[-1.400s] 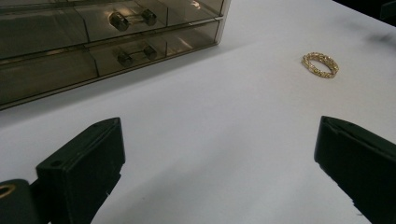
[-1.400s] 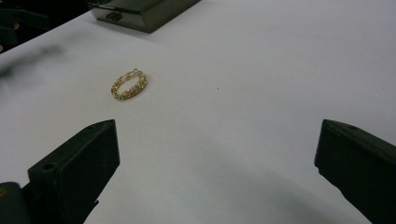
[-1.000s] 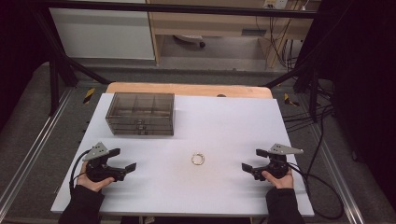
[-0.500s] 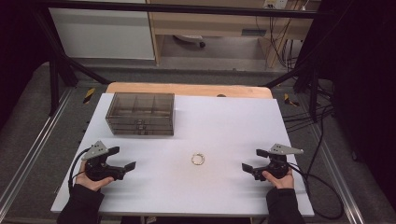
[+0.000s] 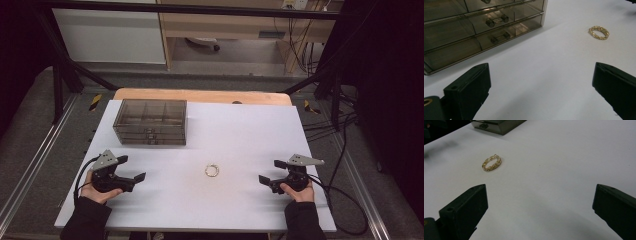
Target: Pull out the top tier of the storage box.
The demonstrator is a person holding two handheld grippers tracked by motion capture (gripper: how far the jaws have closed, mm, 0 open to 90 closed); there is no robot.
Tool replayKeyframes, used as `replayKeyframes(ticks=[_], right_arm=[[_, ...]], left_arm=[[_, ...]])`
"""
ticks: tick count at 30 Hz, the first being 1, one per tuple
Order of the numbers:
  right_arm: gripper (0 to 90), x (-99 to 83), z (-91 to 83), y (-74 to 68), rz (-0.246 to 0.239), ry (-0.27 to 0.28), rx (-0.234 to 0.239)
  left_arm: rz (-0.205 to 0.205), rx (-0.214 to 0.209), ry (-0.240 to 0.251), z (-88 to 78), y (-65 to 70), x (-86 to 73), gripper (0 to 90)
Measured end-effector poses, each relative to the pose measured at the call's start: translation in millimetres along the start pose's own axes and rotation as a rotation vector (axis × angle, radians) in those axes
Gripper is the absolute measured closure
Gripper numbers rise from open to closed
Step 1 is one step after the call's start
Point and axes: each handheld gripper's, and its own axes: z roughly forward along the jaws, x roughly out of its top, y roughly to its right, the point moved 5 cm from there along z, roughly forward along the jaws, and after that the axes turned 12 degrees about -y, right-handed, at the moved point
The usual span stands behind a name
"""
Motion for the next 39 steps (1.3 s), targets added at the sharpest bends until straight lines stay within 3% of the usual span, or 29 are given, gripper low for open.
replayKeyframes(ticks=[11,14,26,39], right_arm=[[0.7,-0.3,0.8,0.1,-0.002,-0.002,-0.004],[0.7,-0.5,0.9,0.2,-0.001,-0.004,-0.005],[0.7,-0.7,1.5,0.2,-0.001,-0.008,-0.006],[0.6,-0.7,1.4,0.3,-0.002,-0.008,-0.008]], left_arm=[[0.033,0.033,-0.019,-1.0,-1.8,3.3,1.7],[0.067,0.055,-0.033,-1.1,-1.1,6.4,1.7],[0.136,0.108,-0.05,-3.9,-2.3,14.3,2.7],[0.288,0.201,-0.108,0.6,0.8,24.6,2.7]])
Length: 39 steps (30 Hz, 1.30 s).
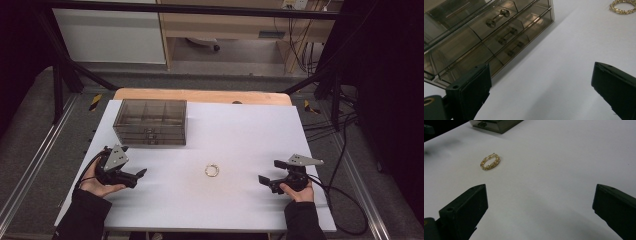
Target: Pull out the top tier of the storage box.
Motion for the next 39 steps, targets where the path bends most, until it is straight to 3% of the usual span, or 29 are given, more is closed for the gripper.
replayKeyframes(ticks=[12,26,39], right_arm=[[0.6,0.0,0.1,0.1,0.0,-0.001,-0.001],[0.7,-0.1,0.1,0.1,-0.001,-0.002,-0.001],[0.7,-0.4,0.5,0.4,-0.005,-0.004,-0.002]], left_arm=[[0.111,0.064,-0.022,5.3,0.1,8.7,2.7],[0.26,0.176,-0.044,10.9,-3.5,16.8,3.1],[0.359,0.256,-0.052,17.8,-7.0,22.1,5.8]])
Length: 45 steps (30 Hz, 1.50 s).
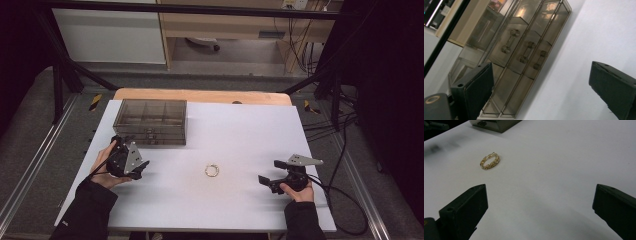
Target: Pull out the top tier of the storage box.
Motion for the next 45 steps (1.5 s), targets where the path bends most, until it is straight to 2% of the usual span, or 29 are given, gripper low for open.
replayKeyframes(ticks=[15,16,19,20,29,30,38,45], right_arm=[[0.7,-0.2,0.3,0.1,0.001,-0.003,0.0],[0.7,-0.1,0.3,-0.1,0.001,-0.001,0.0],[0.7,0.0,0.2,-0.1,0.002,-0.001,0.0],[0.7,0.0,0.1,0.0,0.003,-0.001,0.0],[0.7,0.0,-0.1,-0.3,0.004,0.0,0.002],[0.7,0.0,0.1,-0.1,0.002,-0.002,0.001],[0.7,-0.1,0.2,-0.1,0.001,-0.001,0.002],[0.7,-0.2,0.5,-0.1,0.0,-0.003,0.001]], left_arm=[[0.109,0.101,-0.011,11.4,-6.3,1.3,12.2],[0.136,0.117,-0.009,12.8,-7.8,2.1,12.6],[0.143,0.128,-0.014,14.8,-7.6,2.0,15.0],[0.157,0.149,-0.017,15.8,-8.7,2.4,16.2],[0.217,0.207,-0.013,20.0,-10.0,5.1,24.0],[0.237,0.228,-0.019,21.0,-10.2,5.7,25.0],[0.299,0.3,-0.031,23.3,-10.4,9.0,32.4],[0.335,0.322,-0.053,26.9,-9.2,9.0,38.5]])
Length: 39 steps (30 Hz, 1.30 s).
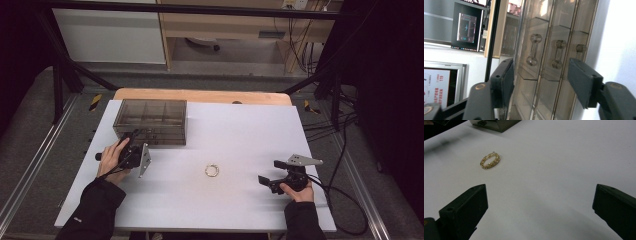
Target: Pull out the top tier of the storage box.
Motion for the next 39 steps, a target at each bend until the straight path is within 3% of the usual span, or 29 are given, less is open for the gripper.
replayKeyframes(ticks=[15,20,28,39], right_arm=[[0.7,0.0,0.2,-0.1,-0.001,0.001,0.0],[0.7,0.1,-0.1,0.0,-0.001,0.002,0.001],[0.7,0.1,-0.2,-0.1,0.0,0.002,0.001],[0.7,0.2,-0.3,-0.1,-0.002,0.003,0.001]], left_arm=[[0.076,0.089,-0.035,5.6,0.9,5.2,55.6],[0.065,0.101,-0.032,7.8,1.0,4.6,60.3],[0.083,0.131,-0.039,13.5,5.1,3.3,65.4],[0.106,0.215,-0.045,15.2,5.3,3.4,74.8]])
